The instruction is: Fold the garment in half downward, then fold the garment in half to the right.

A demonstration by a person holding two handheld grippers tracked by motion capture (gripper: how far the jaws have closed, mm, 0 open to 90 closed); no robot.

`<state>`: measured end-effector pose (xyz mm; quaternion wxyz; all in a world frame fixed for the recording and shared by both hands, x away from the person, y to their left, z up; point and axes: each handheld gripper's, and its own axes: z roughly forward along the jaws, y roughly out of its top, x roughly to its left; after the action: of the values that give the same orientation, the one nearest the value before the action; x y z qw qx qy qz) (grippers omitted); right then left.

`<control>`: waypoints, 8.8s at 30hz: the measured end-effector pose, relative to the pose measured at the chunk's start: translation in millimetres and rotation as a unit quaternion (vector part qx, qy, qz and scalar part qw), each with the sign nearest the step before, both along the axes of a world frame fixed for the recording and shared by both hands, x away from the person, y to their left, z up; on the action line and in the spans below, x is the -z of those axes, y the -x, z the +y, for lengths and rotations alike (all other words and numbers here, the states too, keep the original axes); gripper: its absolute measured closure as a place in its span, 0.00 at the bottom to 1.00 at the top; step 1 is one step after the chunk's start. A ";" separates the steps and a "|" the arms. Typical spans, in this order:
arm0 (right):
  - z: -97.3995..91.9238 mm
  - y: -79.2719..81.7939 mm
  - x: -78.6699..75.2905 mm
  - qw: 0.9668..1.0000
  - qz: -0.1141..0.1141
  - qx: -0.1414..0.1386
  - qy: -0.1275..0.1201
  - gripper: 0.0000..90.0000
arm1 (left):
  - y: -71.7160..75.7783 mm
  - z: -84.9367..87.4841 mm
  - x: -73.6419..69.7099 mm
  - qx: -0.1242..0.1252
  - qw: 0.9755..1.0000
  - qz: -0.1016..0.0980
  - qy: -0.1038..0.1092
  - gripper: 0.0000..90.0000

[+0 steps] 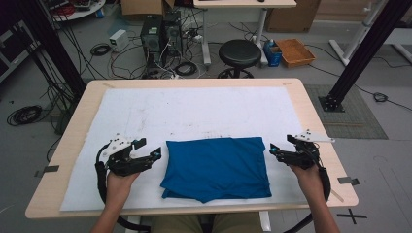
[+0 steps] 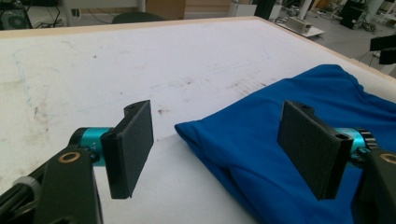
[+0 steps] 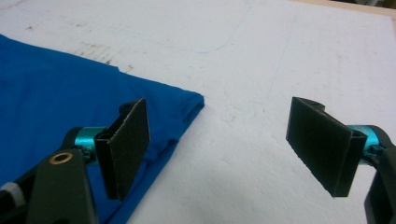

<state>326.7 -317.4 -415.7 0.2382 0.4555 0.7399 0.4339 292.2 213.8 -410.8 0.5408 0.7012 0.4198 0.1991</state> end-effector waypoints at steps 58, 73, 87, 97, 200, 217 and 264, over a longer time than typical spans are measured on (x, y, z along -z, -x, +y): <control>18.3 7.5 -1.7 0.999 -0.003 -0.038 0.002 0.23 | 65.6 -65.2 36.2 0.009 0.981 0.120 -0.153 0.64; 129.8 -44.9 -33.2 0.984 0.023 -0.176 0.016 0.23 | 56.8 -48.6 38.1 0.010 0.979 0.200 -0.030 0.78; 282.9 -92.6 -18.5 0.941 0.103 -0.312 0.084 0.50 | 58.0 -48.5 38.9 0.003 0.982 0.182 -0.057 0.93; 345.6 -94.6 9.2 0.897 0.127 -0.376 0.194 1.00 | 55.8 -46.7 38.2 0.019 0.981 0.188 -0.046 0.93; 33.9 75.3 -9.5 0.982 0.079 -0.172 -0.010 0.95 | -19.0 -35.5 20.9 0.045 0.998 0.047 -0.009 0.33; 26.7 81.1 9.5 0.975 0.155 -0.138 0.075 0.98 | -20.0 -36.8 21.0 0.043 0.998 0.052 -0.010 0.33; 85.7 -28.6 -6.5 0.988 0.072 -0.118 0.072 0.68 | -23.6 -26.7 22.2 0.027 0.998 0.055 -0.003 0.33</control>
<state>355.2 -231.7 -409.1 0.1639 0.3767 0.8331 0.3704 315.8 187.1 -433.0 0.5196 0.7239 0.4294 0.1471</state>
